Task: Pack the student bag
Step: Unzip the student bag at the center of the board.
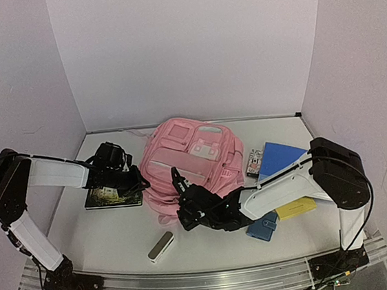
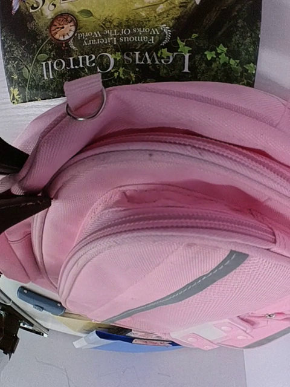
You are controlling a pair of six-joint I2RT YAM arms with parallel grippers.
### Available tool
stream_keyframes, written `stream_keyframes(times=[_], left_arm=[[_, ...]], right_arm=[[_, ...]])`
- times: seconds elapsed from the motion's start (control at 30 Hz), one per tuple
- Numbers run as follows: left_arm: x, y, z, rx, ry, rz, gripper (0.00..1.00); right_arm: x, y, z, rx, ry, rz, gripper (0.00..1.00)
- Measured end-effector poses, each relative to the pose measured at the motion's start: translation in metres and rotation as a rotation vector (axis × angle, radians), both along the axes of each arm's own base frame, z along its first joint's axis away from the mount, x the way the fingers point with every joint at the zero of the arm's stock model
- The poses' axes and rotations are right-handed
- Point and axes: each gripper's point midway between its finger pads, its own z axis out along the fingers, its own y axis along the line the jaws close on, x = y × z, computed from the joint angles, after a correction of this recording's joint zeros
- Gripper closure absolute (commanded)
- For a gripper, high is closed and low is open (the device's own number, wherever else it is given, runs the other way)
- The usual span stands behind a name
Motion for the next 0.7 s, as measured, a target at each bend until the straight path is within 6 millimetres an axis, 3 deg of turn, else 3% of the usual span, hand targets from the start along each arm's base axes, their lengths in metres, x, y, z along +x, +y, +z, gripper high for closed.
stream_keyframes(times=[0.2, 0.7], left_arm=[[0.001, 0.0, -0.002, 0.002, -0.001, -0.007, 1.0], [0.001, -0.001, -0.002, -0.002, 0.003, -0.01, 1.0]], right_arm=[[0.003, -0.006, 0.003, 0.064, 0.043, 0.031, 0.99], [0.014, 0.001, 0.011, 0.165, 0.103, 0.082, 0.82]])
